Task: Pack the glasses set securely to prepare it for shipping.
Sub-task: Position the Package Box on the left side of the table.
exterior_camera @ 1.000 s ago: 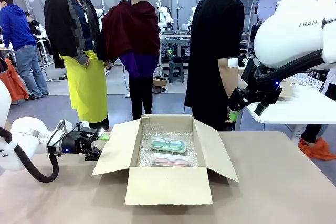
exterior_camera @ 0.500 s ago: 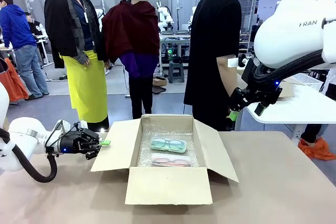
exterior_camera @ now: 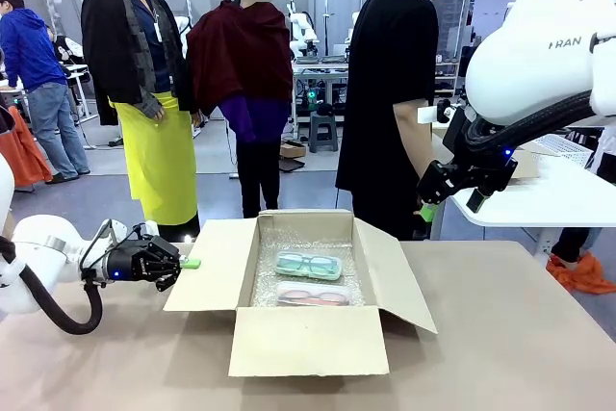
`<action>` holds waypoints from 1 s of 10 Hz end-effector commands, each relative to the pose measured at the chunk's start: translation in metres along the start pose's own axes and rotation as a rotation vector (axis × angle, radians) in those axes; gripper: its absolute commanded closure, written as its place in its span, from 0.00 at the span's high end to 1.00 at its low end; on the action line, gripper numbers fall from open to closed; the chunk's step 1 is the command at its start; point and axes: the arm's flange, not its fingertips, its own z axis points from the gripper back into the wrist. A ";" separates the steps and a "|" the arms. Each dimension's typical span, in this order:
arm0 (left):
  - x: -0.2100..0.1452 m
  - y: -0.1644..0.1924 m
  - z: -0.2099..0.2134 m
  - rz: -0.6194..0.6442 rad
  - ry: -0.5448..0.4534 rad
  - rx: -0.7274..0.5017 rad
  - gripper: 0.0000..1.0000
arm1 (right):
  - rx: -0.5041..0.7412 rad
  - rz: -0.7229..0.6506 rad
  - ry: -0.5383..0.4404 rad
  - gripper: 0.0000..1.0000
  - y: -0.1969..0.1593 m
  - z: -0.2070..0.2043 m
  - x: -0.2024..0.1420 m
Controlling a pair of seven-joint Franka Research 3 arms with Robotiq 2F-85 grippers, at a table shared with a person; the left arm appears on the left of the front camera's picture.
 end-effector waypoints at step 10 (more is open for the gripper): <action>-0.001 -0.046 0.122 -0.047 -0.045 0.018 0.03 | -0.007 0.019 0.006 1.00 0.000 0.001 0.001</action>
